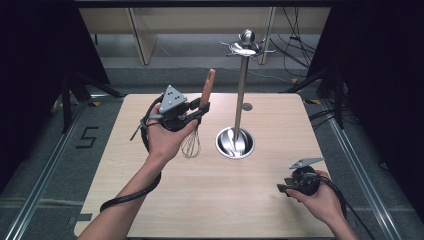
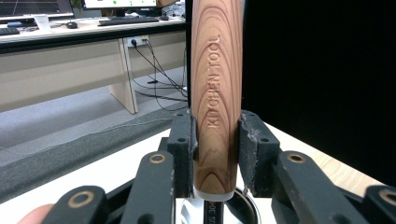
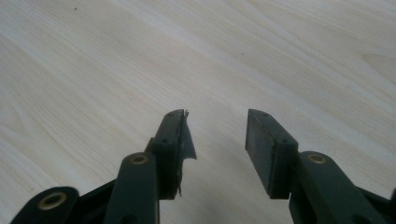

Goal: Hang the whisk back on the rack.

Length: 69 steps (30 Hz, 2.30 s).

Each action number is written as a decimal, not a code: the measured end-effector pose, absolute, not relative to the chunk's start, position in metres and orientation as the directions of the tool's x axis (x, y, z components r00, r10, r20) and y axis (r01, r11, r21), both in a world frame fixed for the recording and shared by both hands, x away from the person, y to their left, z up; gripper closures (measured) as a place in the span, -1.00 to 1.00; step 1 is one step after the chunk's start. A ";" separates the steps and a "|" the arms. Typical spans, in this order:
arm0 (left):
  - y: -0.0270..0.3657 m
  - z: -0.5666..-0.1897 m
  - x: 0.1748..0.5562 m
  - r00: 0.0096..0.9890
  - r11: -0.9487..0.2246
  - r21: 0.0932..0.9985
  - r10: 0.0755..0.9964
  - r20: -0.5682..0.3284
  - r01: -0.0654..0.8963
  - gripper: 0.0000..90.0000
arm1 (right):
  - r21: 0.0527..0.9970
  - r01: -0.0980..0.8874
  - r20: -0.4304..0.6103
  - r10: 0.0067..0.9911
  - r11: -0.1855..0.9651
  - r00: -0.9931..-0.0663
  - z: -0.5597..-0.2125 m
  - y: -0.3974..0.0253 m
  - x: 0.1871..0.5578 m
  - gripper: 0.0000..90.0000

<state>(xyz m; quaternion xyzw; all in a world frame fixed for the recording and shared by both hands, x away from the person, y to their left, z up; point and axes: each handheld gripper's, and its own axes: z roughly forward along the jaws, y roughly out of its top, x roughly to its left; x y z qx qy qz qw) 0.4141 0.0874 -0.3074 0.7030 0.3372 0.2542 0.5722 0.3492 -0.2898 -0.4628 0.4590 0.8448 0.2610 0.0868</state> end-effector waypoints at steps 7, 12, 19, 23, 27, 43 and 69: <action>0.084 -0.302 0.415 0.645 -0.113 0.978 0.764 -0.026 0.173 0.51 | 0.528 0.718 0.080 0.816 0.453 -0.573 -0.463 -0.291 0.350 0.29; 0.082 -0.298 0.415 0.647 -0.112 0.980 0.762 -0.020 0.163 0.51 | 0.525 0.731 0.095 0.823 0.437 -0.560 -0.462 -0.290 0.349 0.29; 0.078 -0.293 0.416 0.651 -0.115 0.981 0.759 -0.012 0.153 0.51 | 0.526 0.730 0.096 0.822 0.436 -0.561 -0.462 -0.290 0.349 0.30; 0.076 -0.291 0.416 0.653 -0.120 0.982 0.757 -0.007 0.149 0.51 | 0.528 0.731 0.098 0.823 0.433 -0.559 -0.462 -0.290 0.349 0.30; 0.075 -0.289 0.417 0.651 -0.121 0.981 0.759 -0.005 0.148 0.51 | 0.529 0.731 0.099 0.824 0.432 -0.559 -0.462 -0.290 0.349 0.30; 0.070 -0.281 0.419 0.653 -0.124 0.983 0.758 0.007 0.134 0.51 | 0.540 0.730 0.101 0.829 0.419 -0.550 -0.464 -0.290 0.350 0.30; 0.066 -0.275 0.423 0.647 -0.118 0.986 0.763 0.014 0.117 0.51 | 0.539 0.733 0.107 0.830 0.414 -0.548 -0.464 -0.289 0.350 0.30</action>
